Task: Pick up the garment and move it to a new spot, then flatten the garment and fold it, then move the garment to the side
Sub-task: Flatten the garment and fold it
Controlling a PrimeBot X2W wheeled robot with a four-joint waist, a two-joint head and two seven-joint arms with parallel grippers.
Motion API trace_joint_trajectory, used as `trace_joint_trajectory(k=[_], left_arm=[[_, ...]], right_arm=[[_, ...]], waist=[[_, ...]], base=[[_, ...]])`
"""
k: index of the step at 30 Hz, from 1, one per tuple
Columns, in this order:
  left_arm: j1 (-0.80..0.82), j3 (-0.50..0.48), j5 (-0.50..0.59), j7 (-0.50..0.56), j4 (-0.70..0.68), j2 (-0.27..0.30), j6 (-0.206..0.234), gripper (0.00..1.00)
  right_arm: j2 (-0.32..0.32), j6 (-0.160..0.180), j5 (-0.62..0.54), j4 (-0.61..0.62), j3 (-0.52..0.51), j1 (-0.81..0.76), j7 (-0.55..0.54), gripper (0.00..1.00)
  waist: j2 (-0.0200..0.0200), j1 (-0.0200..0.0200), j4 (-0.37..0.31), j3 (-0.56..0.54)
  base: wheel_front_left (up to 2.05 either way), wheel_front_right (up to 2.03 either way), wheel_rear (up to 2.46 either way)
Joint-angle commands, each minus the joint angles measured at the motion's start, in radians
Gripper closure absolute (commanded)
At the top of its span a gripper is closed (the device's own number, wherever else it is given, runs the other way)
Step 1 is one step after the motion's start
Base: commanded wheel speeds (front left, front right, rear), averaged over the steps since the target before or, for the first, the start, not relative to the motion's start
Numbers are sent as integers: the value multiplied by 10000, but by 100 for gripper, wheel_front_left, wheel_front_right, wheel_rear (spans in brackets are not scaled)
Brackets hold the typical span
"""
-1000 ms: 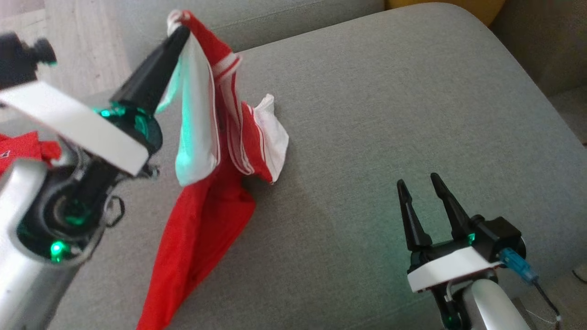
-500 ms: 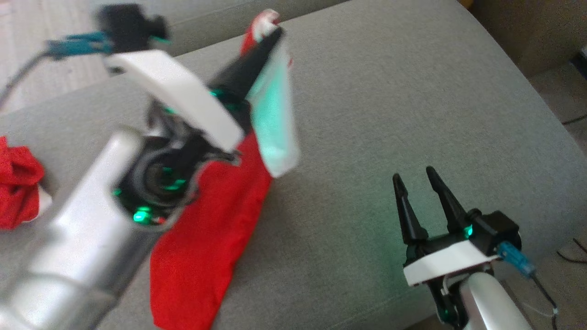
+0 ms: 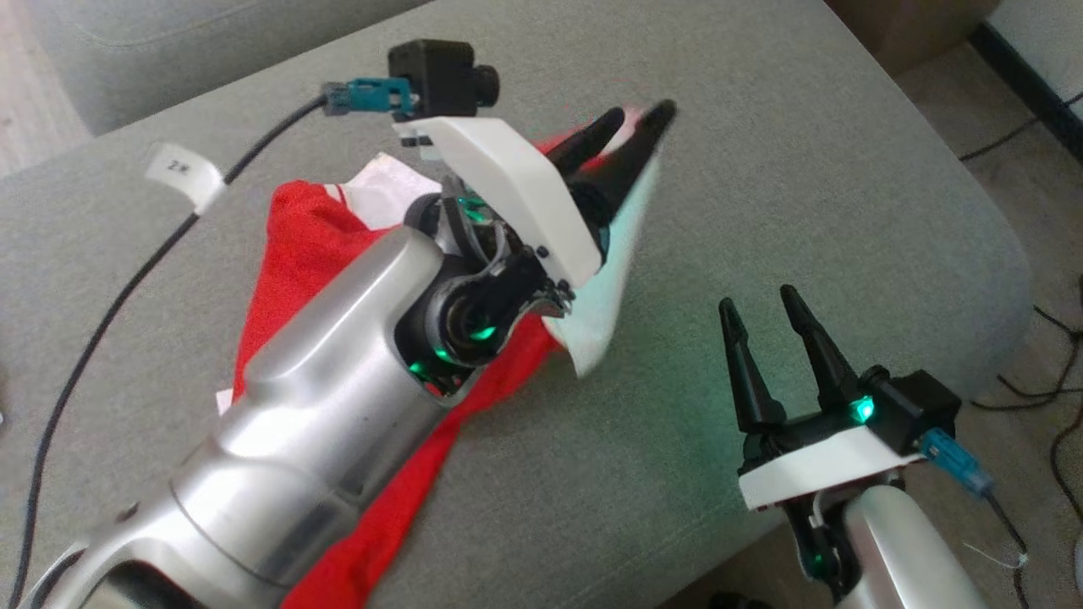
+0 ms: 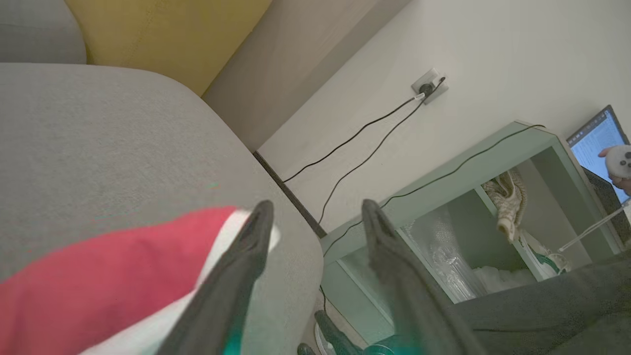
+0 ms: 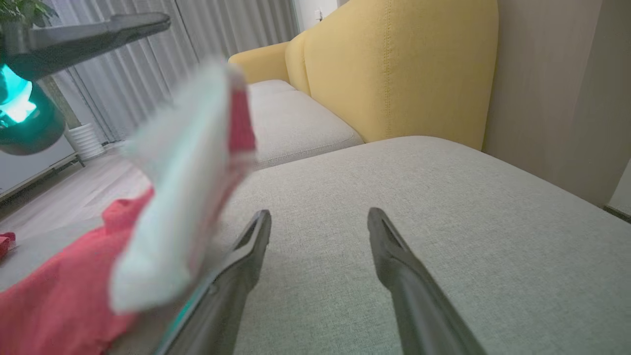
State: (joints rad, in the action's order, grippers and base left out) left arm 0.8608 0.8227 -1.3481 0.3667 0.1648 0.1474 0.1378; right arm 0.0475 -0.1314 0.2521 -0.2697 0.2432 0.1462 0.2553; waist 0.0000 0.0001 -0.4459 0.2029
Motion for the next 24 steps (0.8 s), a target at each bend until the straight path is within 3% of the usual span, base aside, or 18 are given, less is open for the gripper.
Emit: trace_joint_trajectory(k=[1, 6, 14, 19, 24], left_arm=[[551, -302, 23, -78, -258, 75, -139, 0], [455, -477, -106, -240, -448, 70, -376, 0], [-380, -1020, 1057, -1886, -1213, 1406, -522, 0], [-2126, -1324, 1577, -3122, -1568, 2327, -10, 0], [-3514, -1001, 1956, -3825, -1161, 2515, 307, 0]], right_arm=[[27, 7, 55, 344, 157, 335, 65, 0], [27, 7, -40, 369, -45, 305, 65, 0], [27, 7, -447, 381, -286, 185, 65, 0], [27, 7, -836, 349, -648, -49, 65, 0], [27, 7, -1223, 275, -831, -213, 65, 0]], waist=[[0, -1, -28, 43], [0, -1, 163, 20], [0, -1, 804, -391], [0, -1, 1420, -707], [0, -1, 2097, -763]], base=[[0, 0, 0], [0, 0, 0], [0, 0, 0], [0, 0, 0], [0, 0, 0]])
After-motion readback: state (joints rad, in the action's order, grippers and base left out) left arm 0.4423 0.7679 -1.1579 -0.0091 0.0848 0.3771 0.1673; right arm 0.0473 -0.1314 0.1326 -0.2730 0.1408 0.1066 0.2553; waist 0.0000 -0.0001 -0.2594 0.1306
